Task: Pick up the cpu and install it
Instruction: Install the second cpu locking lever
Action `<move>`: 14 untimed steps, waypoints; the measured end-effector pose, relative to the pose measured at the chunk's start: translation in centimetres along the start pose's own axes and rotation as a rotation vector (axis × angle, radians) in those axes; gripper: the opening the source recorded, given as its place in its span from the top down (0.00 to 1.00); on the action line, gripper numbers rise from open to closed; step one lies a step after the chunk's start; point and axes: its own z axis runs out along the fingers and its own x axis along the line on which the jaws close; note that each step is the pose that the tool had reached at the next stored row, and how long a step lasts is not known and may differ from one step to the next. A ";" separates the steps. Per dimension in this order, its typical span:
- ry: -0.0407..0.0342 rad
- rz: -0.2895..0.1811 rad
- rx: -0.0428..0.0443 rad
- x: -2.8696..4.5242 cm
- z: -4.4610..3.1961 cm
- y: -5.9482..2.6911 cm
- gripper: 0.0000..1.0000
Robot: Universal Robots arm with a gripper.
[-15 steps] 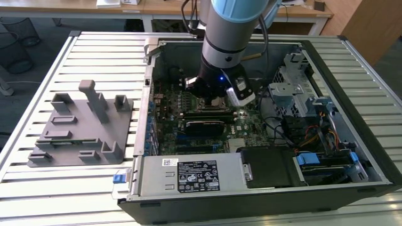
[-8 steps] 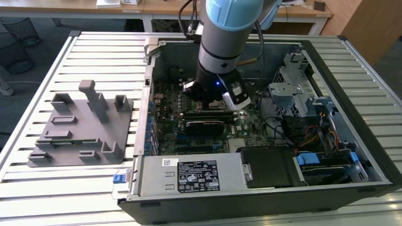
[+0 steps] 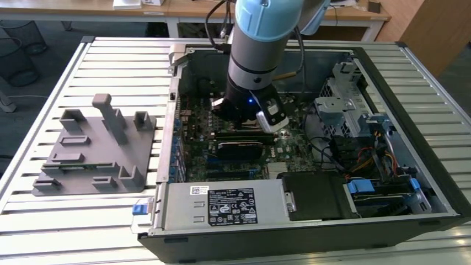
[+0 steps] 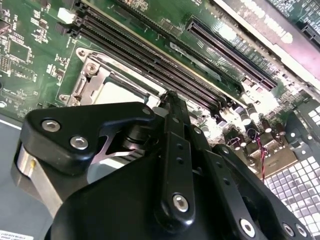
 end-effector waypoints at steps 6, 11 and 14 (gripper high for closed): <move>0.0004 0.000 -0.0012 0.04 0.47 -0.14 0.89; 0.0005 0.000 -0.0012 0.17 0.98 -0.24 0.89; 0.0005 0.000 -0.0018 0.18 1.24 -0.30 0.89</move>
